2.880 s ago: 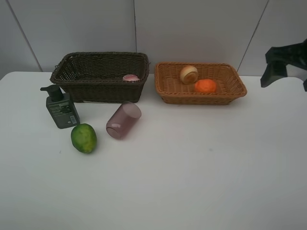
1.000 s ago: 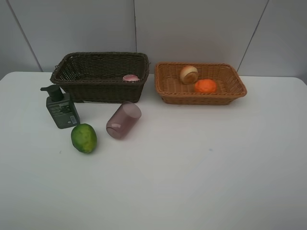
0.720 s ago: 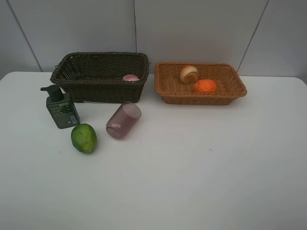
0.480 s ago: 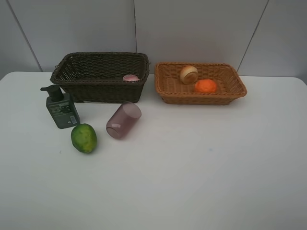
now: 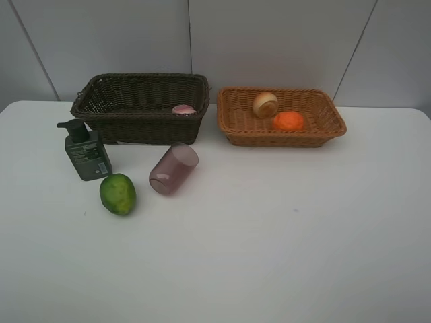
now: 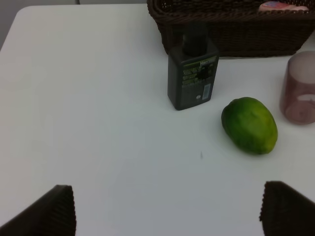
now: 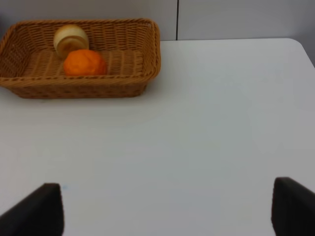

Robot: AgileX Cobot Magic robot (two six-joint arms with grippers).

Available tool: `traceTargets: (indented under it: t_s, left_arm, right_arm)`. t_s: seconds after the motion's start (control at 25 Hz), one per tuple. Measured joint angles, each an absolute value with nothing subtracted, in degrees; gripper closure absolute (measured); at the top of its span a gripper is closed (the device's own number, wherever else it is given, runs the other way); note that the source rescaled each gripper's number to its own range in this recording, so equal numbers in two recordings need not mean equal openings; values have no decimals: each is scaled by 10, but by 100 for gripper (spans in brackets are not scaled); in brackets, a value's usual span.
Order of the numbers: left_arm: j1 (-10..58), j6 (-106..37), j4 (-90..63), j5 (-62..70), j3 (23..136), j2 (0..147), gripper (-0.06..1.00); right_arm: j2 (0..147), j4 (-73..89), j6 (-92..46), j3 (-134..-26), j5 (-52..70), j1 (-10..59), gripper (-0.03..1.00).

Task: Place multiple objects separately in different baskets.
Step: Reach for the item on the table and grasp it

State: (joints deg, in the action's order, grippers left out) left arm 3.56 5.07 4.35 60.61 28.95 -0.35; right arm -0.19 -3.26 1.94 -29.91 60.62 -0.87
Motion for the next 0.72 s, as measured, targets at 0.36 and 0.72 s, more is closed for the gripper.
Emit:
traceTargets:
  t_s: [0.36, 0.72]
  left_arm:
    - [36, 50, 45, 606, 290, -3, 0]
    - [36, 32, -30, 603, 292, 48, 0]
  right_arm:
    - [-2, -33, 19, -299, 606, -9, 9]
    - [-2, -33, 19, -299, 606, -9, 9]
